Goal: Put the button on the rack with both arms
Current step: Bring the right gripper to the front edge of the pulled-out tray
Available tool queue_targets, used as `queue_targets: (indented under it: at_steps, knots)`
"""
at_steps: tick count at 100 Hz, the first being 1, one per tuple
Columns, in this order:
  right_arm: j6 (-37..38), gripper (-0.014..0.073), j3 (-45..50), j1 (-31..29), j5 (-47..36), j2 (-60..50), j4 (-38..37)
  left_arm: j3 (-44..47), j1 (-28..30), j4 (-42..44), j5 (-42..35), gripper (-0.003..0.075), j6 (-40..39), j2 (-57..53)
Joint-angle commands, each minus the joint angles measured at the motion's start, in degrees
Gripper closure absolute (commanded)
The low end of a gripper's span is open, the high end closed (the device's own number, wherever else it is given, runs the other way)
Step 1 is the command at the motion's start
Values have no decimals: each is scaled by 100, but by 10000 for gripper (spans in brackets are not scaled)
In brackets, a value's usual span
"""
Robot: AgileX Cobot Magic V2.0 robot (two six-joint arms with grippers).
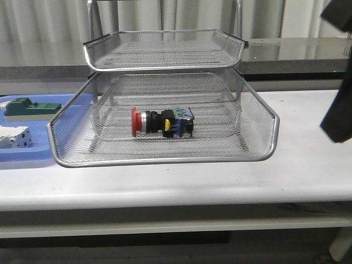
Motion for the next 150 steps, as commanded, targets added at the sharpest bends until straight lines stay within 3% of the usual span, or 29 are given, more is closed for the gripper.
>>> queue_targets:
  at_steps: [1, 34, 76, 150]
  knots:
    - [-74, 659, -191, 363, -383, 164, 169, -149, -1, -87, -441, 716, -56, 42]
    - [-74, 653, -555, 1559, -759, 1288, -40, -149, -1, -87, -441, 716, -56, 42]
    - [-74, 653, -1651, 2443, -628, 2667, -866, -149, -1, -87, -441, 716, -56, 42]
    - [-69, 653, -2141, 2578, -977, 3133, -2817, -149, -1, -87, -441, 716, -56, 42]
